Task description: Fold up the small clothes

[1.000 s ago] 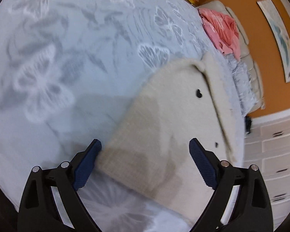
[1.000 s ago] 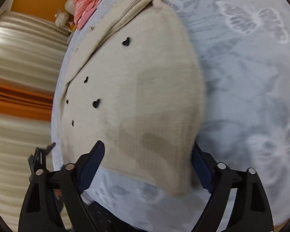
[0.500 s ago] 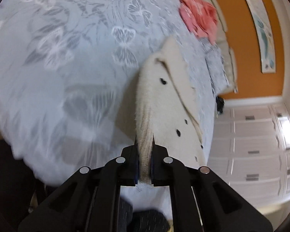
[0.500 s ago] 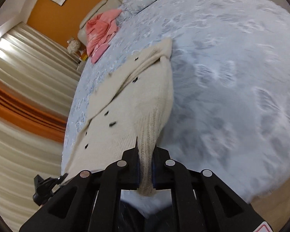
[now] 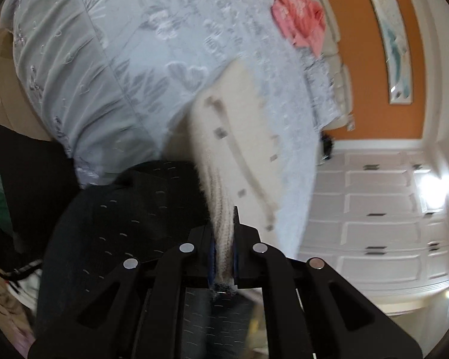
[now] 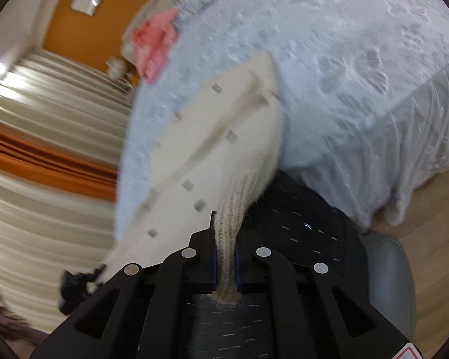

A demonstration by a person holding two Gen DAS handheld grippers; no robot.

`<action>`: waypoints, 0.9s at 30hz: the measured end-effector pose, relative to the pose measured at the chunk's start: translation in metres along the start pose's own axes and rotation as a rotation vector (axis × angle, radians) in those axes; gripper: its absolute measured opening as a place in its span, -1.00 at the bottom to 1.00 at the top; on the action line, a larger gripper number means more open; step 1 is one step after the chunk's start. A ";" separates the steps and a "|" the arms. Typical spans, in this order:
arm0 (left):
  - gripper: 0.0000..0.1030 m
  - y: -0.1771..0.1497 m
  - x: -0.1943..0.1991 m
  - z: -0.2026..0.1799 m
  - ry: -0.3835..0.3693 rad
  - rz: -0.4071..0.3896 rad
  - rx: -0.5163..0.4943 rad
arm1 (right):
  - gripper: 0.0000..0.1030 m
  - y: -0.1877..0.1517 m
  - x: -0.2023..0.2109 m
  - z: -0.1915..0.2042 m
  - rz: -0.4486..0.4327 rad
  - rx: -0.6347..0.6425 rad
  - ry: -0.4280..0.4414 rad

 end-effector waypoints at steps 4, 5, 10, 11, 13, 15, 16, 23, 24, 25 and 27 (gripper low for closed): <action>-0.88 0.050 -0.018 -0.061 -0.094 -0.054 -0.046 | -0.86 0.072 -0.004 0.024 -0.118 -0.026 0.133; -0.88 0.064 -0.029 -0.078 -0.095 -0.074 -0.079 | -0.86 0.093 -0.015 0.028 -0.135 -0.039 0.159; -0.88 0.142 -0.151 -0.140 -0.005 -0.138 -0.212 | -0.86 0.188 -0.129 0.014 -0.116 -0.110 0.109; -0.87 0.154 -0.179 -0.144 0.028 -0.140 -0.222 | -0.85 0.197 -0.151 0.009 -0.104 -0.122 0.092; -0.87 0.174 -0.239 -0.145 0.112 -0.154 -0.232 | -0.83 0.216 -0.202 -0.003 -0.089 -0.141 0.020; -0.79 0.185 -0.281 -0.140 0.169 -0.151 -0.280 | -0.75 0.228 -0.241 -0.012 -0.061 -0.156 -0.037; -0.77 0.188 -0.307 -0.135 0.210 -0.136 -0.303 | -0.70 0.233 -0.260 -0.016 -0.045 -0.159 -0.077; 0.51 0.208 -0.327 -0.110 0.324 -0.170 -0.338 | 0.27 0.246 -0.257 -0.023 -0.108 -0.160 -0.066; 0.53 0.209 -0.317 -0.108 0.317 -0.189 -0.345 | 0.29 0.245 -0.246 -0.026 -0.157 -0.159 -0.065; 0.55 0.209 -0.304 -0.104 0.314 -0.208 -0.352 | 0.29 0.243 -0.231 -0.031 -0.207 -0.175 -0.035; 0.60 0.204 -0.282 -0.092 0.331 -0.215 -0.353 | 0.30 0.234 -0.211 -0.043 -0.233 -0.228 -0.024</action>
Point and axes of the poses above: each gripper's, at about its wrist camera, not at the fingertips, and x roughly against the way its jaws point, z to its left, y to its top, the point moved 2 cm from there along -x, roughly the way its jaws point, and after that the axes turned 8 degrees about -z, right-handed, at the moved point
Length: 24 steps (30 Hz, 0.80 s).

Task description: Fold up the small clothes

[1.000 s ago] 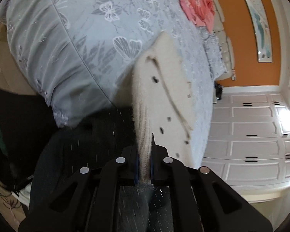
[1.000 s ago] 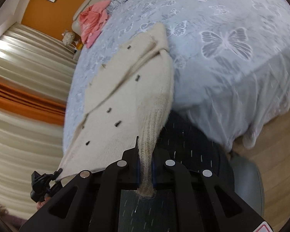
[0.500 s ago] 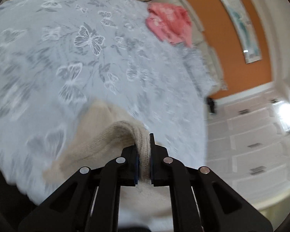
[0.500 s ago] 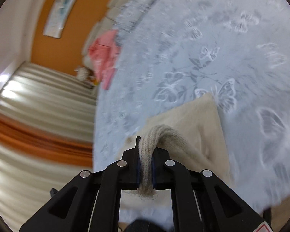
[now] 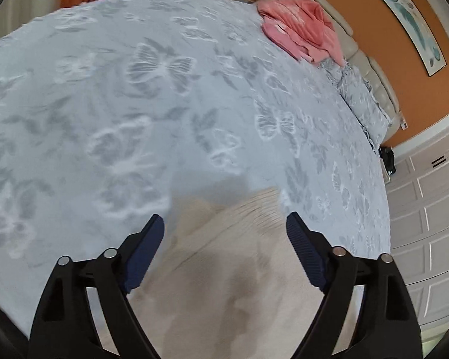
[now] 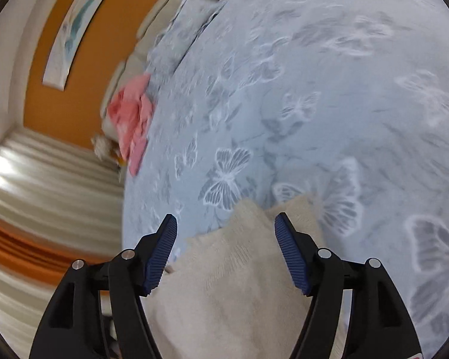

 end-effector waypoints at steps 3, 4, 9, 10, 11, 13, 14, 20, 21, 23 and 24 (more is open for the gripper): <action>0.61 -0.020 0.018 0.018 0.039 0.044 -0.025 | 0.30 -0.018 0.016 -0.014 0.044 0.011 -0.044; 0.61 -0.033 0.025 0.026 0.064 0.061 -0.037 | 0.30 -0.032 0.025 -0.021 0.068 0.048 -0.084; 0.65 -0.084 0.042 0.059 0.100 0.145 0.002 | 0.47 -0.093 0.041 -0.050 0.185 0.210 -0.253; 0.65 -0.096 0.040 0.067 0.098 0.178 0.032 | 0.47 -0.106 0.039 -0.057 0.222 0.213 -0.264; 0.65 -0.103 0.038 0.071 0.090 0.200 0.056 | 0.47 -0.116 0.035 -0.062 0.247 0.203 -0.255; 0.42 -0.117 0.033 0.080 0.080 0.238 0.111 | 0.38 -0.125 0.028 -0.066 0.266 0.172 -0.224; 0.29 -0.119 0.033 0.081 0.081 0.232 0.123 | -0.10 -0.125 0.026 -0.066 0.265 0.160 -0.210; -0.64 -0.105 0.057 0.063 0.056 0.227 0.107 | -0.79 -0.100 0.061 -0.015 0.147 0.230 -0.126; -0.65 -0.102 0.064 0.059 0.052 0.221 0.086 | -0.80 -0.096 0.074 -0.007 0.128 0.263 -0.122; -0.66 -0.104 0.075 0.060 0.065 0.225 0.057 | -0.80 -0.095 0.083 -0.014 0.127 0.288 -0.151; -0.67 -0.106 0.074 0.064 0.077 0.236 0.059 | -0.80 -0.095 0.082 -0.025 0.137 0.287 -0.180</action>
Point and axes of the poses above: each gripper's, at about its wrist camera, not at the fingertips, and x roughly against the way its jaws point, z to its left, y to its top, the point moved 2 cm from there along -x, roughly the way its jaws point, and after that the axes turned 8 degrees about -z, right-handed, at the moved point
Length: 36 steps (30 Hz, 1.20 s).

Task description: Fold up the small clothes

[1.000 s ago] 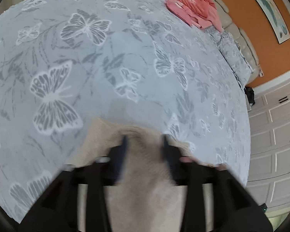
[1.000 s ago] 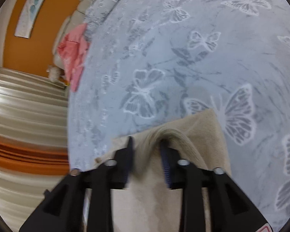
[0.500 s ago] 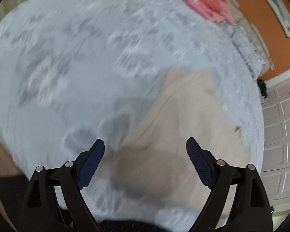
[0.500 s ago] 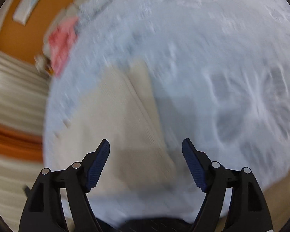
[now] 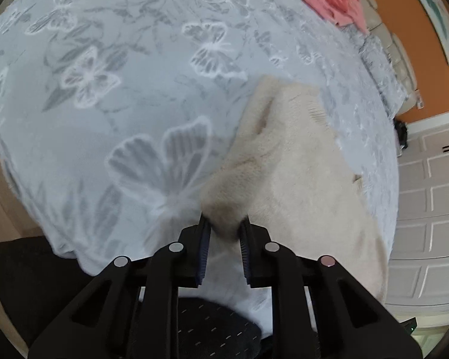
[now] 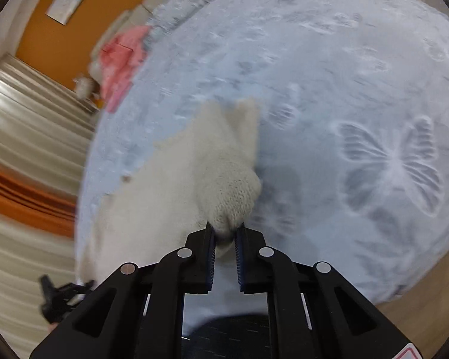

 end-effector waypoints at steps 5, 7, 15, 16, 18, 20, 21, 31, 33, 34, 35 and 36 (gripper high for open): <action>-0.60 -0.022 -0.026 0.032 0.049 0.047 0.050 | -0.67 -0.029 -0.042 -0.063 0.149 -0.186 -0.047; -0.56 -0.023 -0.012 0.025 0.042 0.017 0.013 | -0.42 -0.023 -0.027 -0.059 0.120 -0.188 -0.065; 0.36 0.027 0.041 -0.063 -0.057 -0.197 -0.215 | 0.06 0.041 0.003 0.003 -0.047 0.058 -0.105; 0.36 0.035 0.031 -0.079 -0.081 -0.186 -0.227 | 0.05 0.052 -0.006 0.015 -0.049 0.089 -0.070; 0.33 0.043 0.013 -0.106 -0.106 -0.179 -0.259 | -0.70 0.064 -0.027 0.038 -0.041 0.154 -0.003; 0.26 0.045 -0.010 -0.133 -0.108 -0.193 -0.332 | -0.99 0.067 -0.053 0.067 0.013 0.230 0.008; 0.20 0.045 -0.026 -0.144 -0.081 -0.188 -0.373 | -0.99 0.069 -0.064 0.077 0.027 0.261 0.013; 0.11 0.050 -0.110 -0.132 0.127 -0.081 -0.464 | -0.96 0.095 -0.129 0.030 0.098 0.194 -0.181; 0.13 0.049 -0.112 -0.135 0.143 -0.082 -0.502 | -0.46 0.102 -0.123 0.041 0.064 0.226 -0.162; 0.14 0.049 -0.113 -0.136 0.146 -0.084 -0.507 | -0.19 0.106 -0.127 0.044 0.070 0.239 -0.153; 0.17 0.049 -0.114 -0.136 0.148 -0.088 -0.509 | 0.19 0.107 -0.132 0.047 0.078 0.249 -0.152; 0.17 0.050 -0.114 -0.137 0.151 -0.091 -0.509 | 0.22 0.108 -0.137 0.048 0.080 0.265 -0.164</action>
Point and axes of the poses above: each gripper's, at about its wrist camera, not at the fingertips, and x roughly against the way its jaws point, z to its left, y to its top, the point moved 2 cm from there along -x, roughly the way its jaws point, and after that the axes turned 8 degrees about -z, right-handed, at the moved point
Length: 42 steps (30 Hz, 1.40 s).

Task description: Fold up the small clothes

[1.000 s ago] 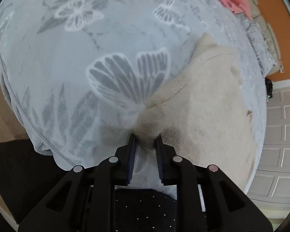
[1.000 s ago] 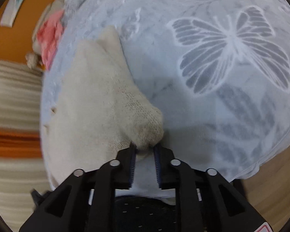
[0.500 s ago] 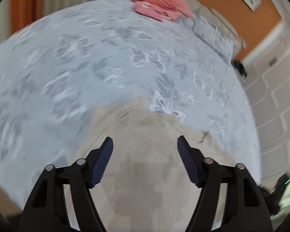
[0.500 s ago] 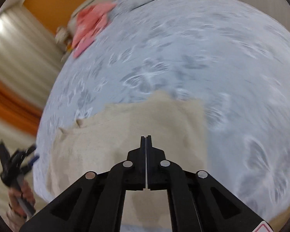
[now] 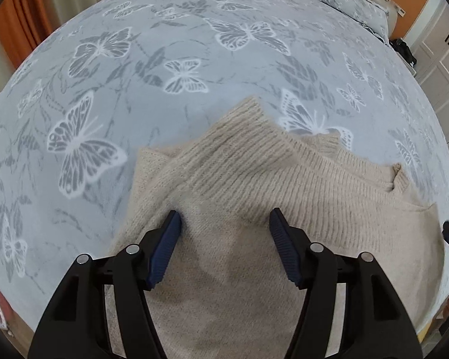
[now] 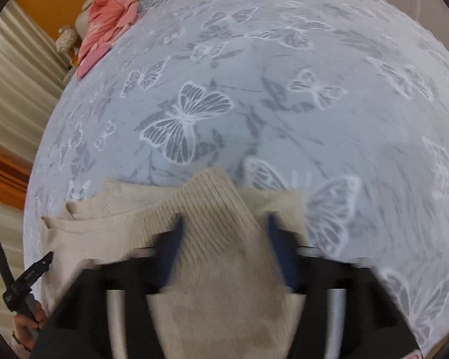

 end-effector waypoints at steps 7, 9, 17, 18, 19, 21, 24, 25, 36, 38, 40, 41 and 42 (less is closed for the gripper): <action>0.19 -0.002 -0.002 -0.003 0.012 -0.001 -0.011 | -0.29 -0.006 -0.028 0.012 0.029 0.026 -0.043; 0.20 -0.002 -0.003 -0.004 0.018 0.000 -0.022 | -0.81 -0.005 -0.026 0.012 0.031 0.011 -0.015; 0.24 -0.002 -0.008 -0.004 0.031 0.013 -0.036 | -0.85 0.025 0.007 -0.010 -0.098 -0.071 -0.016; 0.25 -0.002 -0.008 -0.004 0.035 0.013 -0.041 | -0.86 0.023 -0.002 -0.020 -0.076 -0.091 -0.039; 0.25 -0.002 -0.009 -0.005 0.040 0.012 -0.050 | -0.86 0.019 -0.016 -0.029 -0.037 -0.106 -0.058; 0.27 -0.003 -0.011 -0.006 0.047 0.013 -0.054 | -0.86 0.008 -0.036 -0.039 0.019 -0.117 -0.062; 0.26 -0.001 -0.011 -0.005 0.050 0.016 -0.039 | -0.71 0.013 -0.027 -0.034 0.005 -0.167 0.000; 0.25 0.002 -0.007 -0.005 0.038 0.015 -0.018 | -0.68 0.015 -0.021 -0.029 0.006 -0.167 0.038; 0.54 0.050 -0.023 0.009 -0.126 -0.017 0.184 | -0.12 0.017 -0.028 -0.003 0.022 -0.087 0.091; -0.26 0.056 -0.025 0.008 -0.139 -0.037 0.172 | -0.80 0.018 -0.023 0.005 0.006 -0.057 0.115; -0.91 0.060 -0.018 0.011 -0.204 -0.056 0.203 | -0.82 0.023 -0.005 0.013 -0.061 -0.052 0.157; -0.91 0.062 -0.009 0.015 -0.225 -0.083 0.228 | -0.82 0.028 0.011 0.018 -0.107 -0.040 0.178; -0.92 0.065 -0.001 0.019 -0.230 -0.109 0.235 | -0.83 0.031 0.020 0.020 -0.132 -0.034 0.188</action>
Point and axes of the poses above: each gripper's, at about its wrist camera, not at the fingertips, and x roughly against the way its jaws point, z to its left, y to its top, the point moved 2 cm from there along -x, roughly the way its jaws point, and after that the axes turned 8 degrees about -z, right-handed, at the moved point
